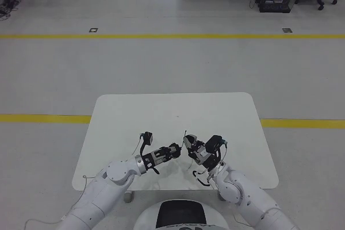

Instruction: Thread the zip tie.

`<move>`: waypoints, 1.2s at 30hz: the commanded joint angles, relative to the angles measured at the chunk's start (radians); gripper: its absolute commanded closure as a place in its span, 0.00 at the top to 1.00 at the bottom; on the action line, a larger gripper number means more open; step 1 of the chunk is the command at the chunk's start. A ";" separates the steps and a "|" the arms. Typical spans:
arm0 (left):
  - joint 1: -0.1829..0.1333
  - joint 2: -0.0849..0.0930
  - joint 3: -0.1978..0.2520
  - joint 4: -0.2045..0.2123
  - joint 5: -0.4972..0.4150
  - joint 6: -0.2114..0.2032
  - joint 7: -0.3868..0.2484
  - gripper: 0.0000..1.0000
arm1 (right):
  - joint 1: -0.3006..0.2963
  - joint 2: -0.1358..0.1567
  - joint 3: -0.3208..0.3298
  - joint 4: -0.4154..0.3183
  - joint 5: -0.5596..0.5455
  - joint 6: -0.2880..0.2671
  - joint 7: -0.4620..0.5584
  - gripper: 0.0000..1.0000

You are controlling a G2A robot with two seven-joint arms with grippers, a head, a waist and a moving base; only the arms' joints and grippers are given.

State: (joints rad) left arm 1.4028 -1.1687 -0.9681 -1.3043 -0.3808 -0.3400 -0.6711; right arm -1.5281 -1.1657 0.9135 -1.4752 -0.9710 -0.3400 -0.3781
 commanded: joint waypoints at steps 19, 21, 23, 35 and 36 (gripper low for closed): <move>0.000 0.000 0.000 0.000 0.000 0.000 0.000 0.00 | 0.002 -0.006 0.000 0.005 -0.009 0.000 0.013 0.00; 0.000 0.000 0.000 0.000 0.000 0.000 0.000 0.00 | 0.002 -0.006 -0.001 0.004 -0.009 0.000 0.013 0.00; 0.000 0.000 0.000 0.000 0.000 0.000 0.000 0.00 | 0.002 -0.005 -0.004 0.002 -0.009 0.000 0.013 0.00; 0.000 0.000 0.000 0.000 0.000 0.000 0.000 0.00 | 0.009 0.002 -0.021 -0.002 -0.004 0.000 0.018 0.00; 0.000 0.000 0.000 0.000 0.000 0.000 0.000 0.00 | 0.009 0.002 -0.023 -0.002 -0.004 0.000 0.018 0.00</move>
State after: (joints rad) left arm 1.4028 -1.1687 -0.9681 -1.3043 -0.3808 -0.3400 -0.6711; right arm -1.5193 -1.1641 0.8920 -1.4770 -0.9750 -0.3400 -0.3601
